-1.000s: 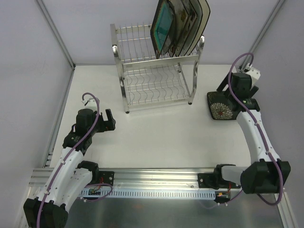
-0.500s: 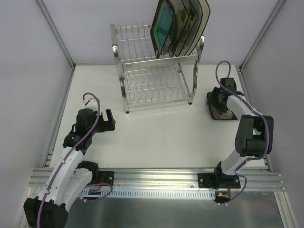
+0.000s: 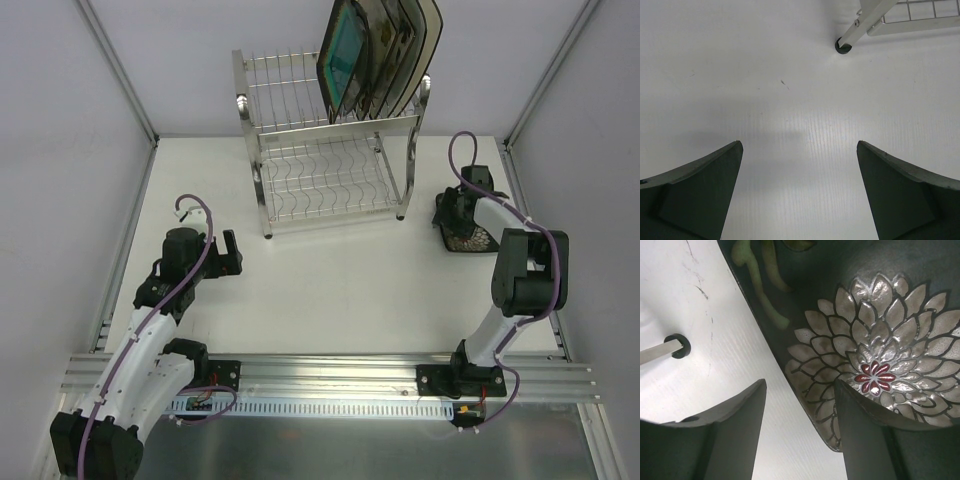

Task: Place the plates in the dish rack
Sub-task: Grab a plate with the right arm

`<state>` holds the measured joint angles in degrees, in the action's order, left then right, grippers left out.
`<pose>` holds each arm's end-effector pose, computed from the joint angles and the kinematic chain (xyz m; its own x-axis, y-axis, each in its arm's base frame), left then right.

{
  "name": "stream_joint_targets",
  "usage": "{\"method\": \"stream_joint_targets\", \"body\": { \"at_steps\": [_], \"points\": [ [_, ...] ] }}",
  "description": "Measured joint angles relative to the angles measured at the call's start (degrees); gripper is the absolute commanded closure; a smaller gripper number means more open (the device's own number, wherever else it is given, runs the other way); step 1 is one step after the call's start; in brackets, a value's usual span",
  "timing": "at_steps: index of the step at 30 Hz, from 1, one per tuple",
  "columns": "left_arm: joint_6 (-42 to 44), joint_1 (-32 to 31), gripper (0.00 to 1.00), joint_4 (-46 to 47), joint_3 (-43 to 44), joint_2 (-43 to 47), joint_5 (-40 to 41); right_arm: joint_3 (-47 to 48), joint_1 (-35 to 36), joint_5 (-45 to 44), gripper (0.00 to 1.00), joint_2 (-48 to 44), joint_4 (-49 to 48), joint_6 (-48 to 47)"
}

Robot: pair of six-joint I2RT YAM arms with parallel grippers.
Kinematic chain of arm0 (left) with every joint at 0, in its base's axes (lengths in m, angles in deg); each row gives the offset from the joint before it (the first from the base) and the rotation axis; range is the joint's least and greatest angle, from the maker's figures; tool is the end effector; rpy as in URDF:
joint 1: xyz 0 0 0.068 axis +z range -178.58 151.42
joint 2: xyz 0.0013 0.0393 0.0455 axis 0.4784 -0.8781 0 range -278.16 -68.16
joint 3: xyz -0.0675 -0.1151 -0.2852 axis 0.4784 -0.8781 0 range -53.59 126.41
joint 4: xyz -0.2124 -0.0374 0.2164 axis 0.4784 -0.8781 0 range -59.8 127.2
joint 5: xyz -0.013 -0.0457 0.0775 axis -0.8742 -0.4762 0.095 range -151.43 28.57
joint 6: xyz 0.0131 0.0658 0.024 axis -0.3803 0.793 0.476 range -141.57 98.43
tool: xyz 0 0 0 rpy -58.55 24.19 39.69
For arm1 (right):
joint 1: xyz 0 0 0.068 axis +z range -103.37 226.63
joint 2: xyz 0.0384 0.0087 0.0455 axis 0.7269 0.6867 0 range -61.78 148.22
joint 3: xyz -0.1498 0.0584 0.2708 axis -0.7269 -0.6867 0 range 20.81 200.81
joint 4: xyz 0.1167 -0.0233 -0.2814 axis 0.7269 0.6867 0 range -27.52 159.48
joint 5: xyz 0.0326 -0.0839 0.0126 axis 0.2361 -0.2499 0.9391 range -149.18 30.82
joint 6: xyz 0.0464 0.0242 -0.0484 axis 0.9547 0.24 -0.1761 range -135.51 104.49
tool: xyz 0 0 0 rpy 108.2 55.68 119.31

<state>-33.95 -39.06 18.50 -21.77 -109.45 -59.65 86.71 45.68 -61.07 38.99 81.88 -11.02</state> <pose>0.2004 -0.0352 0.2648 -0.4866 -0.1280 -0.8642 0.0516 0.9833 -0.1747 0.4283 -0.0090 0.1903 -0.8064 0.0916 -0.5843 0.0992 0.9949 0.0191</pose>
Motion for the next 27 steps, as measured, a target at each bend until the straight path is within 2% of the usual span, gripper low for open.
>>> {"method": "stream_joint_targets", "body": {
  "at_steps": [7, 16, 27],
  "points": [
    [0.0, 0.0, 0.01, 0.0, 0.0, -0.3, 0.0, -2.7, 1.6, 1.4, 0.43, -1.9, -2.8, 4.1],
    [0.0, 0.0, 0.01, 0.0, 0.0, -0.3, -0.1, -7.0, 7.9, 3.1, 0.44, -5.9, -2.6, 17.4],
    [0.0, 0.0, 0.01, 0.0, 0.0, 0.6, -0.4, -12.6, 11.7, 0.9, 0.44, -11.7, -2.7, 31.1]
  ]
}}
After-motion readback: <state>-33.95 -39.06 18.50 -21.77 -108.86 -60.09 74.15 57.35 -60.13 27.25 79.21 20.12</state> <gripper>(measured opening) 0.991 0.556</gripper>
